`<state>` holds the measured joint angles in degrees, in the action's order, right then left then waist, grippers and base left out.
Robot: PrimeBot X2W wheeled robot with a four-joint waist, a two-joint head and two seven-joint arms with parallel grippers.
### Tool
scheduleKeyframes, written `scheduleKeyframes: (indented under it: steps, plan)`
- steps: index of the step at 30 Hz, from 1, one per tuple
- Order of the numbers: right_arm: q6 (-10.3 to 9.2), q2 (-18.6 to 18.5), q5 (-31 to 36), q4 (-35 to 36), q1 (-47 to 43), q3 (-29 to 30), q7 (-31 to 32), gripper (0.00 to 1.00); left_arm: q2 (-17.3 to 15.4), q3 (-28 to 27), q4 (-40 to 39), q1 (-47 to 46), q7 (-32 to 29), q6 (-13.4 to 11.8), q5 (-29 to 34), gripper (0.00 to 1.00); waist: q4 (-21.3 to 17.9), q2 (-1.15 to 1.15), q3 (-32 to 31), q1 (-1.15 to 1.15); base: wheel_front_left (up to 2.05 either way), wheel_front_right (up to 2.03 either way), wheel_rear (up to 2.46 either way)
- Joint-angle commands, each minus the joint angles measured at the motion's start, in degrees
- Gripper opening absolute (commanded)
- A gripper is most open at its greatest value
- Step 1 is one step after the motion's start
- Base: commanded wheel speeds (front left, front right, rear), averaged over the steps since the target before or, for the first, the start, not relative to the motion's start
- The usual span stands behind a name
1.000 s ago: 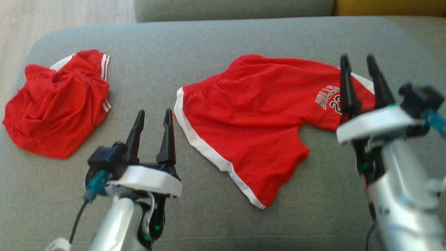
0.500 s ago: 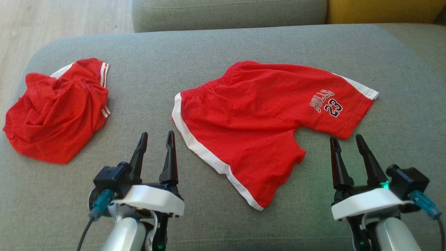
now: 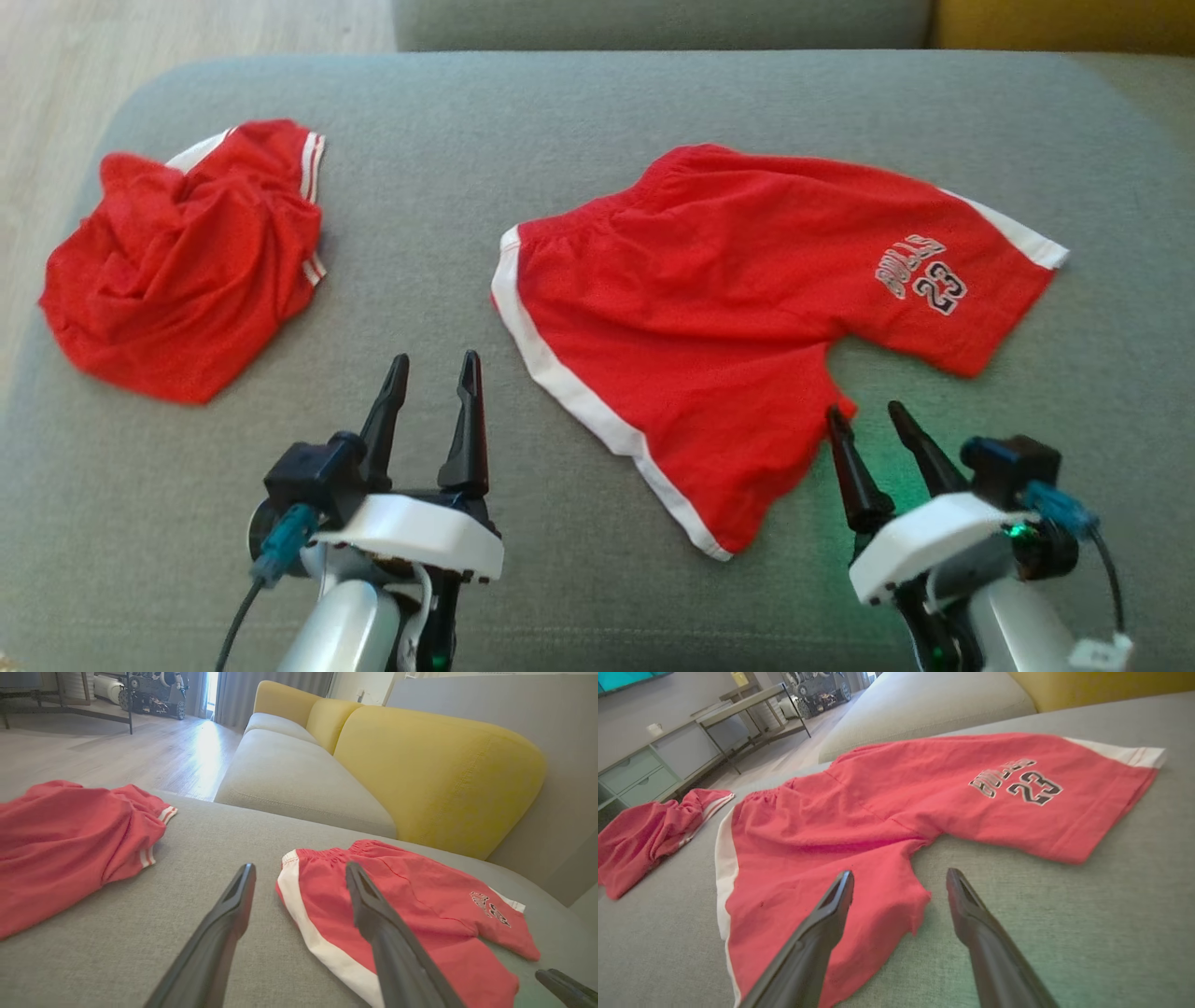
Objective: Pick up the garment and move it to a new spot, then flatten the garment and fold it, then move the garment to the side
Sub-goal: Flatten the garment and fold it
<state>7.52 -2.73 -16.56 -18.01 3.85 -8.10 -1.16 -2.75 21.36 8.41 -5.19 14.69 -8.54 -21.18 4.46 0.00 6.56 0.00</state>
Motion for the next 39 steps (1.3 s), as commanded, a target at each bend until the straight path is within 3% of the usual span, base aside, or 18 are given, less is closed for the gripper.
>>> scheduleKeyframes:
  steps: [1, 11, 12, 13, 19, 29, 39]
  plan:
    - [-0.03, -0.2, 0.3, 0.2, 3.4, -1.4, 0.5, 1.00, -0.1, -1.8, -1.6, -3.4, 0.3, 0.1, 0.2, 1.00, 0.8, 0.00, 0.7, 0.00, 0.00, 0.00, 0.00]
    - [-0.03, -0.2, 0.2, -13.3, 9.8, -0.9, 0.2, 1.00, -0.1, -1.3, -1.0, -4.6, 0.3, 0.4, 0.4, 1.00, 3.5, 0.00, 2.0, 0.00, 0.00, 0.00, 0.00]
    - [-0.03, -0.2, -0.3, -14.2, 10.2, -1.3, 0.2, 0.40, -0.1, -1.4, -1.0, -4.6, 0.3, 0.4, 0.5, 1.00, 3.6, 0.00, 2.0, 0.00, 0.00, 0.00, 0.00]
    - [-0.03, -0.2, -0.4, -14.9, 10.6, -1.6, -0.1, 0.00, -0.1, -1.5, -1.0, -4.6, 0.3, 0.4, 0.5, 1.00, 3.6, 0.00, 2.0, 0.00, 0.00, 0.00, 0.00]
    - [-0.03, -1.4, 0.9, -16.2, 11.5, -0.2, -1.8, 0.00, -0.1, -1.8, -0.7, -4.3, 0.3, 0.4, 0.8, 1.00, 3.2, 0.00, 1.3, 0.00, 0.00, 0.00, 0.00]
    - [-0.03, -10.4, 4.6, -12.0, 14.6, 4.6, 1.6, 0.00, -0.1, -0.9, -0.8, -3.9, 0.3, 0.4, 0.4, 1.00, 1.5, 0.00, 0.4, 0.00, 0.00, 0.00, 0.00]
    - [-0.03, -16.4, 6.0, -17.2, 21.3, 1.1, 3.8, 0.00, -0.1, 0.6, -0.5, -4.9, 0.3, 0.6, 0.1, 1.00, 2.3, 0.00, 1.4, 0.00, 0.00, 0.00, 0.00]
